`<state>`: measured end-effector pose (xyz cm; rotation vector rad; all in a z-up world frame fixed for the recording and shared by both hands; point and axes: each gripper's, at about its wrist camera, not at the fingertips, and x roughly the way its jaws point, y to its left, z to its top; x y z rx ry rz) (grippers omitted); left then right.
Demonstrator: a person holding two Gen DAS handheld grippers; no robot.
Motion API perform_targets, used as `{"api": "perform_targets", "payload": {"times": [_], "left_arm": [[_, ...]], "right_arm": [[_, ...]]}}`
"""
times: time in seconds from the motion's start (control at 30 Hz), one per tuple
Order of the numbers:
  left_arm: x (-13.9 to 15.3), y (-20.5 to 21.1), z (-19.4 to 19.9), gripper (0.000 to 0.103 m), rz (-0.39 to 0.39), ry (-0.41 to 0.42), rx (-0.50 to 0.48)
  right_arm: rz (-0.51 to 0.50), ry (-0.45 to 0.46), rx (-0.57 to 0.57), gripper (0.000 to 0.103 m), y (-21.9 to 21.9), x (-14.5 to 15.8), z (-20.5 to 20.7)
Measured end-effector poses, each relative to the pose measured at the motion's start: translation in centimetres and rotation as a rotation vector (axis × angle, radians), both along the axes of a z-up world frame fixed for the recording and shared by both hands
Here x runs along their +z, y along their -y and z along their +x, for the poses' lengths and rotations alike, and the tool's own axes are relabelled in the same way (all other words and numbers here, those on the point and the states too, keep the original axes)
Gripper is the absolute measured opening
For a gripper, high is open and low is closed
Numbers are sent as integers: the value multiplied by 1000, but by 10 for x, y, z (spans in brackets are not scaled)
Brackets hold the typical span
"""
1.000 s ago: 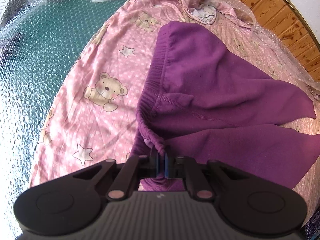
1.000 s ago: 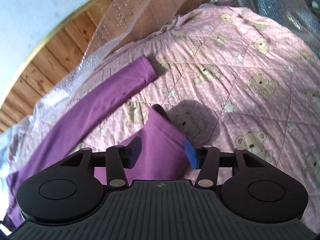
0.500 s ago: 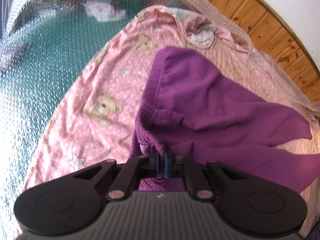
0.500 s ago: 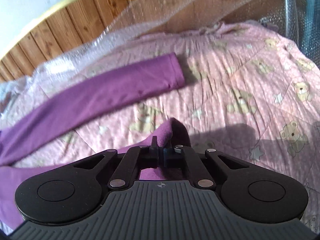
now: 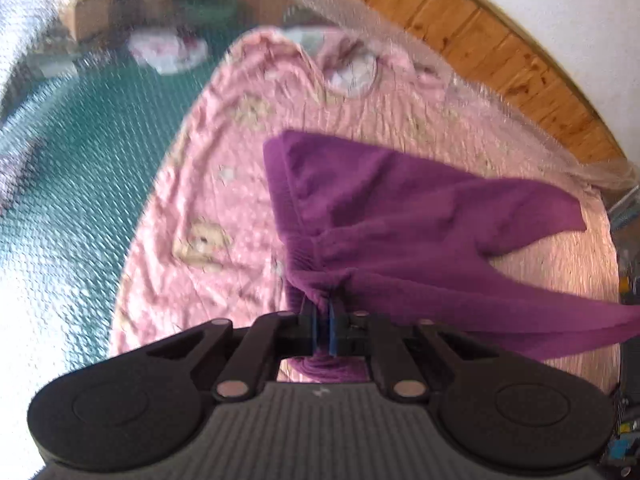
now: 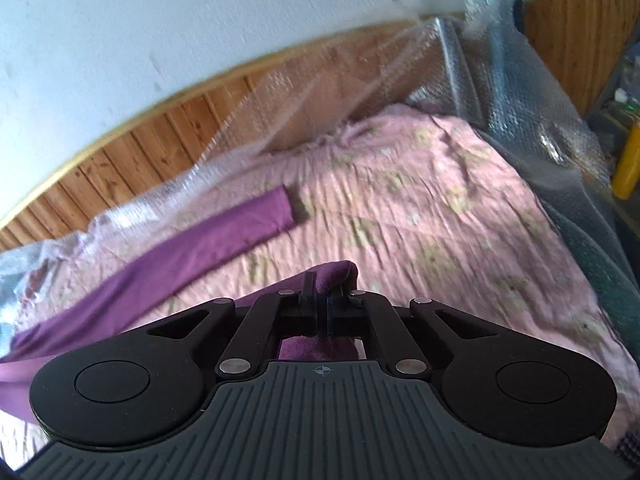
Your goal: Fold clothes
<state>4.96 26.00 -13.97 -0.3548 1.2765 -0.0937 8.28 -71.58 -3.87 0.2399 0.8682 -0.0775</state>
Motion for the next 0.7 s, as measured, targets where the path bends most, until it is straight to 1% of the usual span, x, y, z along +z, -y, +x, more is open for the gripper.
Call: {"api": "perform_targets", "payload": {"times": [0.07,0.1,0.13,0.17,0.23,0.3,0.37,0.43,0.47,0.5,0.53,0.57,0.6,0.63,0.67,0.7], "left_arm": [[-48,15,6,7,49,-111,-23],[-72,23,6,7,80,-164,-31],[-90,31,4,6,103,-199,-36],[-93,35,1,6,111,-196,-34],[-98,41,-4,6,125,-185,-29],[-87,36,-7,6,133,-163,-27],[-81,30,-10,6,127,-158,-20],[-76,24,-13,7,121,-153,-14],[-76,23,-14,7,121,-159,-16],[-83,29,-13,8,128,-182,-28],[-91,35,-13,12,134,-205,-41],[-95,38,-14,13,136,-214,-44],[-92,37,-20,15,129,-193,-26],[-89,36,-26,16,122,-172,-8],[-86,34,-32,16,115,-151,10],[-82,33,-38,20,107,-129,28]], "right_arm": [[-75,-137,-18,1,3,-45,-1],[-93,-208,-31,1,5,-71,-1],[-90,-269,-53,1,9,-97,-2],[-90,-303,-73,1,10,-113,-5],[-97,-342,-101,1,11,-135,-10],[-86,-331,-110,1,12,-135,-17],[-78,-292,-105,1,14,-121,-26],[-77,-273,-106,2,15,-112,-31],[-76,-284,-102,2,15,-116,-32],[-73,-310,-95,2,14,-124,-30],[-73,-342,-87,3,12,-135,-28],[-74,-365,-82,10,11,-145,-28],[-70,-354,-90,27,12,-149,-30],[-63,-326,-107,35,15,-150,-35],[-45,-289,-128,46,19,-147,-42],[-17,-247,-143,47,24,-142,-50]]}}
